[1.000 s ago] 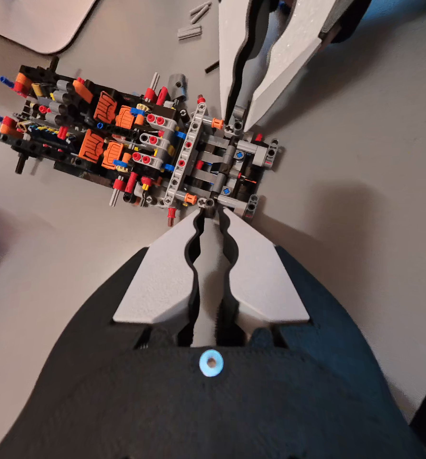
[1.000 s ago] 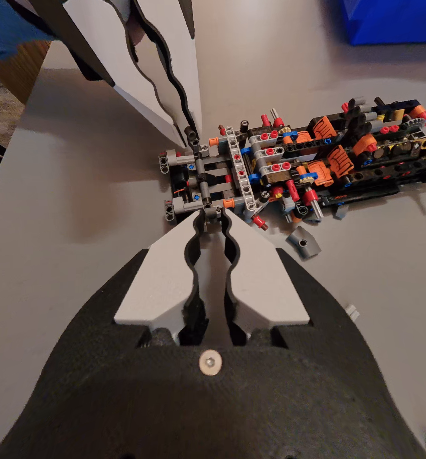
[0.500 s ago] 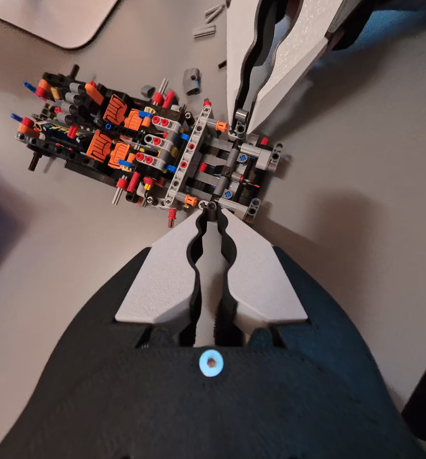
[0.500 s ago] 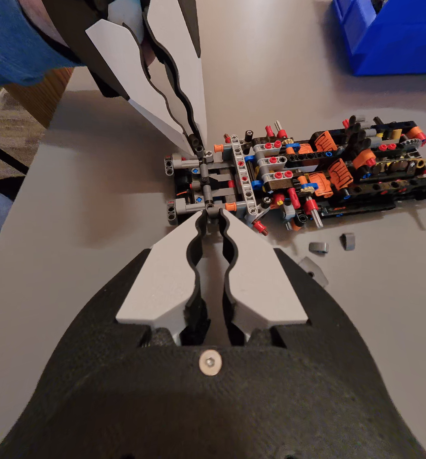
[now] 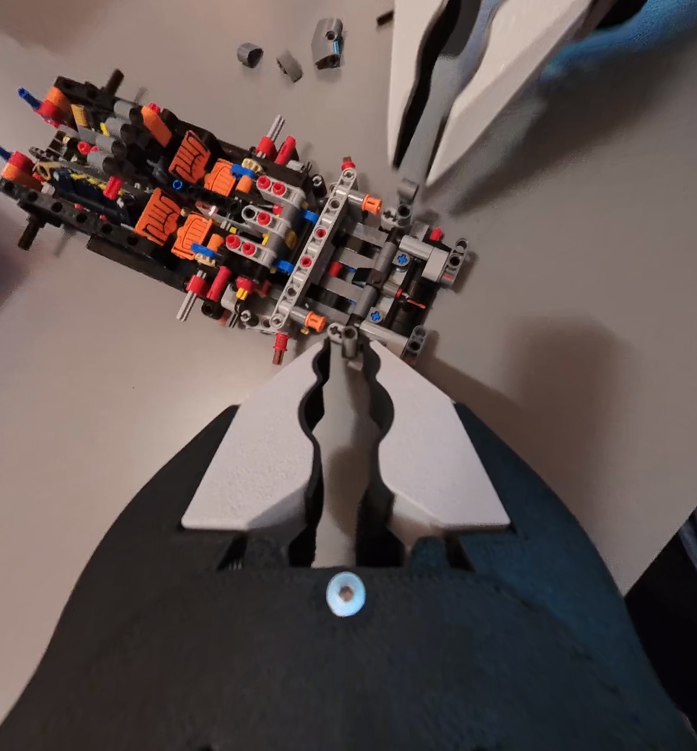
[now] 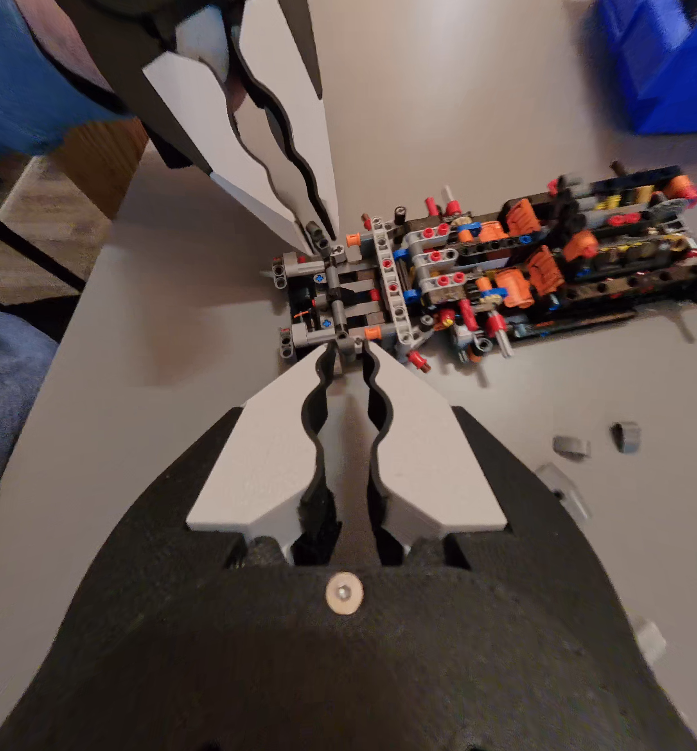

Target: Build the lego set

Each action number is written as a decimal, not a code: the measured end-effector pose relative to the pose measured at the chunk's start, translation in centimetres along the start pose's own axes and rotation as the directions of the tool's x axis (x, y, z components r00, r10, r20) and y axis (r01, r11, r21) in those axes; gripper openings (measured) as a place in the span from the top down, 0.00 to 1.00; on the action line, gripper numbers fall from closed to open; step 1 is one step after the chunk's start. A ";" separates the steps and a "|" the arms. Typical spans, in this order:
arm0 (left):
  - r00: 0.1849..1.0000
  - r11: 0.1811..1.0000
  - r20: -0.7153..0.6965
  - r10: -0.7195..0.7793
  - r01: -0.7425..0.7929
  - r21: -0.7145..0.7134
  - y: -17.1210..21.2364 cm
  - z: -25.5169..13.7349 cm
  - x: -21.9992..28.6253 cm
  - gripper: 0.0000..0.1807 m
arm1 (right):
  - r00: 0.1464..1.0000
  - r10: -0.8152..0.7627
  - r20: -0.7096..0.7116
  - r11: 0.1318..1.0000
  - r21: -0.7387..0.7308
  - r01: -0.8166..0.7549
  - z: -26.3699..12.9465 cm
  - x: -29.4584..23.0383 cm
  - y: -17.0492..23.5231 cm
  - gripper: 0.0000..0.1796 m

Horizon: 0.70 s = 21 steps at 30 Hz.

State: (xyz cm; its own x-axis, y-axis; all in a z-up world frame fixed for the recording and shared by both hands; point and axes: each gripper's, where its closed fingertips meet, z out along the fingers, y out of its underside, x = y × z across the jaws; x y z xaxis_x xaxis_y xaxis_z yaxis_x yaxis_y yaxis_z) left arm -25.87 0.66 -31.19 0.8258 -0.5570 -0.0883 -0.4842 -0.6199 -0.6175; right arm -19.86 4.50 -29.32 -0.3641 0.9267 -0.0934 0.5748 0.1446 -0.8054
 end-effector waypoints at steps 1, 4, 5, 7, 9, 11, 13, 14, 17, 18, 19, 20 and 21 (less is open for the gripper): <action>1.000 1.000 0.005 -0.002 0.002 -0.005 0.2 -0.1 -0.2 0.91 | 1.000 0.008 -0.014 1.000 0.010 -0.008 -0.8 0.3 0.0 0.93; 1.000 1.000 -0.003 0.006 -0.006 0.023 0.0 -0.7 -0.1 0.90 | 0.998 0.020 -0.055 1.000 0.011 -0.020 -3.2 0.8 0.6 0.91; 1.000 0.999 0.005 0.010 -0.010 0.034 -0.2 -1.1 -0.2 0.90 | 0.997 0.021 -0.068 1.000 0.010 -0.021 -4.0 0.8 0.9 0.91; 1.000 0.998 0.028 0.014 -0.016 0.068 -0.8 -2.1 -0.5 0.89 | 0.995 0.032 -0.096 0.999 0.006 -0.031 -5.5 0.7 1.8 0.90; 0.998 0.994 0.062 0.024 -0.030 0.102 -1.8 -3.2 -1.0 0.88 | 0.991 0.037 -0.130 0.999 0.004 -0.037 -7.0 0.7 2.8 0.88; 0.996 0.987 0.082 0.040 -0.052 0.153 -3.6 -4.2 -1.2 0.88 | 0.986 0.051 -0.158 0.999 0.013 -0.050 -8.4 0.6 3.5 0.86; 0.992 0.974 0.111 0.068 -0.090 0.208 -6.1 -5.0 -1.3 0.86 | 0.979 0.051 -0.199 0.998 0.039 -0.044 -10.1 0.7 3.6 0.85; 0.989 0.966 0.118 0.088 -0.113 0.231 -7.5 -5.1 -1.1 0.84 | 0.973 0.052 -0.223 0.998 0.055 -0.041 -11.0 0.9 3.5 0.85; 0.976 0.941 0.147 0.163 -0.198 0.273 -12.0 -4.8 -0.5 0.76 | 0.947 0.048 -0.317 0.993 0.118 -0.011 -14.3 2.1 2.6 0.83; 0.969 0.932 0.158 0.191 -0.230 0.280 -13.6 -4.4 -0.3 0.75 | 0.936 0.049 -0.349 0.991 0.137 -0.001 -15.6 2.7 2.2 0.82; 0.962 0.924 0.176 0.211 -0.255 0.285 -15.3 -4.1 -0.3 0.74 | 0.922 0.049 -0.385 0.989 0.151 0.011 -17.0 3.4 1.8 0.80; 0.955 0.913 0.182 0.235 -0.281 0.295 -17.1 -3.8 0.0 0.73 | 0.908 0.045 -0.416 0.986 0.166 0.027 -18.4 4.1 1.3 0.80; 0.946 0.899 0.189 0.263 -0.311 0.308 -19.0 -3.5 0.3 0.73 | 0.893 0.043 -0.449 0.982 0.182 0.044 -20.0 4.9 0.8 0.80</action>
State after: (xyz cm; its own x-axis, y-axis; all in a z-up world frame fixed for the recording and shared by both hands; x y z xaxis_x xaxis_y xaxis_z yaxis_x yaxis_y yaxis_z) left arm -17.44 10.34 -16.71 0.7085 -0.5859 -0.3934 -0.6032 -0.2134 -0.7685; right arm -6.54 16.06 -18.75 0.0286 0.9891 0.1444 0.4157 0.1196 -0.9016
